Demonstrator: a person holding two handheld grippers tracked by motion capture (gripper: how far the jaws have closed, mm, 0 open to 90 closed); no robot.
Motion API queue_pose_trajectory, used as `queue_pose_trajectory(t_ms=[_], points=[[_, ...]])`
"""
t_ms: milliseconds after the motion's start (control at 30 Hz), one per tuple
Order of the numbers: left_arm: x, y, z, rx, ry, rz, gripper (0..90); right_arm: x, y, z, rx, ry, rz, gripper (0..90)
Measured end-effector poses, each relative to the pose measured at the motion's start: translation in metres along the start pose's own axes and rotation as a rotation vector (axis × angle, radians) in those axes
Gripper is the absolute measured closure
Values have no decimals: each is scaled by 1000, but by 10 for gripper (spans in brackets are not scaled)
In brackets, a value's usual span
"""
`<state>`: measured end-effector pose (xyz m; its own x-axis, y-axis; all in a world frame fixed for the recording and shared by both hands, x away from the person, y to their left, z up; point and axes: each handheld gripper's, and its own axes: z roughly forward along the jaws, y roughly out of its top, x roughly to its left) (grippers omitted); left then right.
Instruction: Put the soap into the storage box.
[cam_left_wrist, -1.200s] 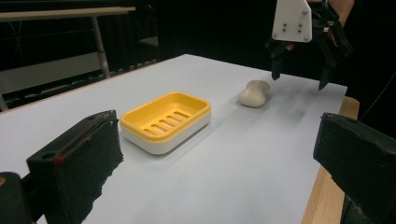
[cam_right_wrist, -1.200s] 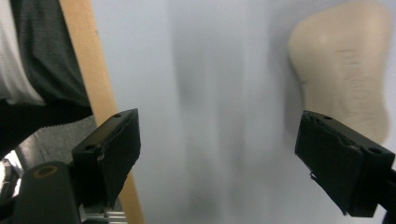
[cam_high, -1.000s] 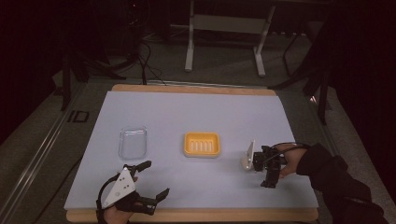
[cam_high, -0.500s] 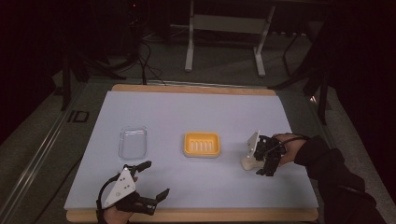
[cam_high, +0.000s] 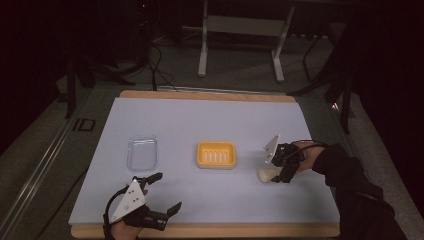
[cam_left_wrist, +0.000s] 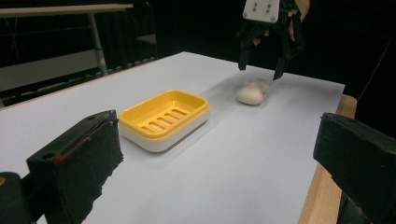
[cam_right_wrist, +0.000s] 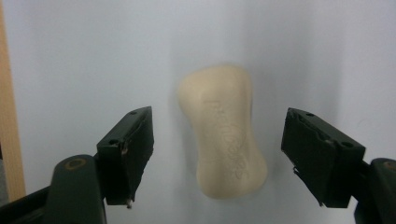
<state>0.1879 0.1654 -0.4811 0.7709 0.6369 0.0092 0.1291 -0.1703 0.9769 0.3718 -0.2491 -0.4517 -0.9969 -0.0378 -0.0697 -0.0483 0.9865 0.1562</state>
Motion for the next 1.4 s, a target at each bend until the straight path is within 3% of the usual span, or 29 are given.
queue_pose_trajectory(t_ms=[200,633,867,933,1133,1400], points=[[0,0,1,4,-2,-3,11,-1,-1,12,-16,21,5,283],[1,0,0,-1,-13,-16,12,-6,-3,35,50,37,-15,339],[1,0,0,-5,-13,-21,12,-5,-5,44,86,3,-32,423],[1,0,0,-6,-11,-23,12,-6,-6,44,86,17,-30,471],[2,0,0,-6,-12,-27,11,-5,-6,44,94,34,-45,497],[1,-1,1,-2,-13,-22,11,-6,-8,40,109,65,-4,500]])
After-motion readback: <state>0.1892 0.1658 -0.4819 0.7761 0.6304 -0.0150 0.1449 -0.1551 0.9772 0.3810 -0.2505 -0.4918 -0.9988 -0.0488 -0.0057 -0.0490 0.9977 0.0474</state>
